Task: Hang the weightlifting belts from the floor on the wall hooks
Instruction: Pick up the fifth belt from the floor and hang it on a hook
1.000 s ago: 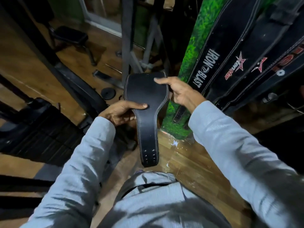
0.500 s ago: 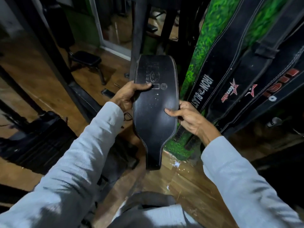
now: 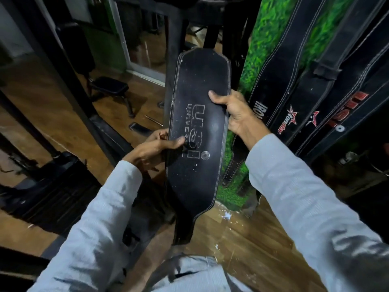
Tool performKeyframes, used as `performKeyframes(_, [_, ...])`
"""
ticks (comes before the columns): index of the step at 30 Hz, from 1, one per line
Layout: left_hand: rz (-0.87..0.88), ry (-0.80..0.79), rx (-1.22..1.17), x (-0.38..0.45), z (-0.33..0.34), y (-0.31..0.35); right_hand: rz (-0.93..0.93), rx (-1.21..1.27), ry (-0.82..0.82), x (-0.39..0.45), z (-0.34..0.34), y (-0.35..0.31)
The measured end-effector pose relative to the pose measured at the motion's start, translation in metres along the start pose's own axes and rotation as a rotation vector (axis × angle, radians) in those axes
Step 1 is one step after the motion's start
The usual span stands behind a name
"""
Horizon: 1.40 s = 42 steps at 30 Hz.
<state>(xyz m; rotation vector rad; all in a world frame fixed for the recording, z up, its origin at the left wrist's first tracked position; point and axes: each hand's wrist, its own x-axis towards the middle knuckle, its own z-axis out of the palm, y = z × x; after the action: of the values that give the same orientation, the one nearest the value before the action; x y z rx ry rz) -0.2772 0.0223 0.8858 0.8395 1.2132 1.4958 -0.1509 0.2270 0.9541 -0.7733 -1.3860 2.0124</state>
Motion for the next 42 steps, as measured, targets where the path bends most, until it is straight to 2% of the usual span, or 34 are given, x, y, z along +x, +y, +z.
performKeyframes(8, [0.195, 0.266, 0.075, 0.044, 0.014, 0.082, -0.198, -0.171, -0.060, -0.037, 0.003, 0.027])
performKeyframes(11, [0.270, 0.317, 0.128, 0.050, 0.023, 0.081, -0.175, -0.129, -0.102, -0.048, 0.000, 0.007])
performKeyframes(15, [0.289, 0.306, 0.197, 0.044, 0.044, 0.062, -0.177, -0.154, -0.066, -0.044, -0.003, -0.041])
performKeyframes(18, [0.239, 0.280, 0.255, 0.038, 0.050, 0.051, -0.227, -0.262, -0.043, -0.030, -0.002, -0.063])
performKeyframes(22, [0.145, 0.234, 0.283, 0.033, 0.046, 0.043, -0.282, -0.310, -0.041, -0.027, -0.006, -0.059])
performKeyframes(24, [0.093, 0.150, 0.153, 0.036, 0.044, 0.056, -0.329, -0.349, -0.079, -0.032, -0.007, -0.047])
performKeyframes(27, [-0.086, 0.056, -0.098, 0.054, 0.044, 0.091, -0.364, -0.360, -0.130, -0.043, -0.005, -0.024])
performKeyframes(29, [-0.112, 0.140, -0.140, 0.064, 0.048, 0.103, -0.338, -0.325, -0.156, -0.053, -0.003, -0.009])
performKeyframes(31, [-0.011, 0.307, -0.122, 0.070, 0.050, 0.099, -0.262, -0.334, -0.163, -0.060, -0.002, 0.001])
performKeyframes(33, [0.087, 0.365, -0.057, 0.068, 0.054, 0.088, -0.173, -0.399, -0.086, -0.060, -0.002, 0.001])
performKeyframes(37, [0.179, 0.332, -0.063, 0.066, 0.048, 0.068, -0.092, -0.299, 0.053, -0.045, -0.004, -0.022])
performKeyframes(42, [0.278, 0.196, 0.020, 0.059, 0.052, 0.063, -0.172, -0.370, 0.122, -0.017, 0.018, -0.061])
